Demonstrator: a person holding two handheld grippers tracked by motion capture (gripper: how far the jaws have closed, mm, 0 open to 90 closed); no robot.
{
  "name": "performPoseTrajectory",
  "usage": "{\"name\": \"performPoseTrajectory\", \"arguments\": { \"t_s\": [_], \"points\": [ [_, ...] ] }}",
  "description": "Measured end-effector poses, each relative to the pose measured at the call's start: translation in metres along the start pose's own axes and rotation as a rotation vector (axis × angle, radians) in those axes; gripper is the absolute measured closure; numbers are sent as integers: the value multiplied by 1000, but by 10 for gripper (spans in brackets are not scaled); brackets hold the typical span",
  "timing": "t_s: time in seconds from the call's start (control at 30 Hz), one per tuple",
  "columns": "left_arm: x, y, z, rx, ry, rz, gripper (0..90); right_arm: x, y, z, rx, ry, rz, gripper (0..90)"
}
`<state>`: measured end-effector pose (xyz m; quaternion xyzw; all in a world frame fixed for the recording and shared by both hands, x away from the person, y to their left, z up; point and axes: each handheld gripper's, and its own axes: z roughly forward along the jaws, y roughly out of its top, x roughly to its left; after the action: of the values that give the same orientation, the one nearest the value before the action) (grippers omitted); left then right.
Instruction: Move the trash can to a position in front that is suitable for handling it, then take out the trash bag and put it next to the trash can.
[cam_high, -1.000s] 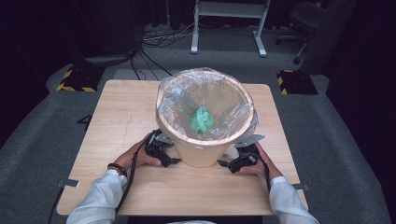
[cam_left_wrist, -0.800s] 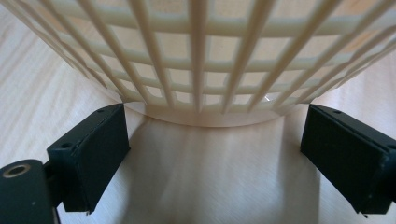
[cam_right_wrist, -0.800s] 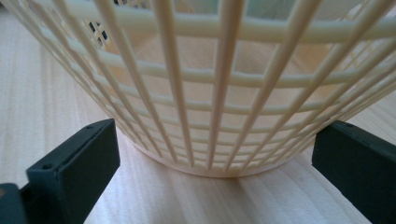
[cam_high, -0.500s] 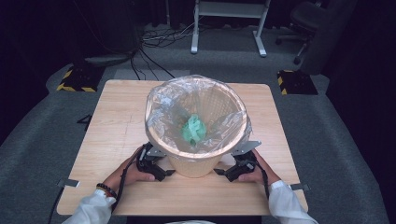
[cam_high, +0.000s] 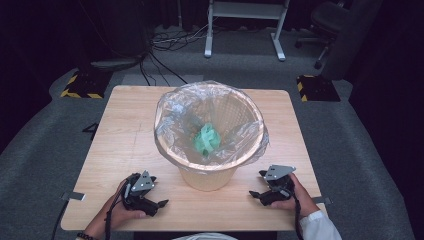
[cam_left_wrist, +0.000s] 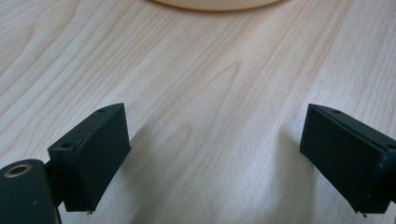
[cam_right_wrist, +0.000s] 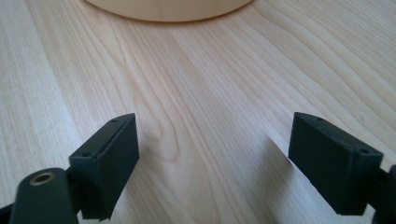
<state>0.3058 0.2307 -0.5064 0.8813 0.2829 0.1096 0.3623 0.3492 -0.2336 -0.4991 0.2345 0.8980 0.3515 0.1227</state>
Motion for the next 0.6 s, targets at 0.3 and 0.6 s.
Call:
{"name": "performPoseTrajectory", "arguments": {
  "t_s": [0.3,0.6],
  "points": [
    [2,0,0,2,-11,18,80,-7,-4,5,-44,32,33,138],
    [2,0,0,2,-12,17,80,-7,-3,5,-42,31,35,134]
  ]
}}
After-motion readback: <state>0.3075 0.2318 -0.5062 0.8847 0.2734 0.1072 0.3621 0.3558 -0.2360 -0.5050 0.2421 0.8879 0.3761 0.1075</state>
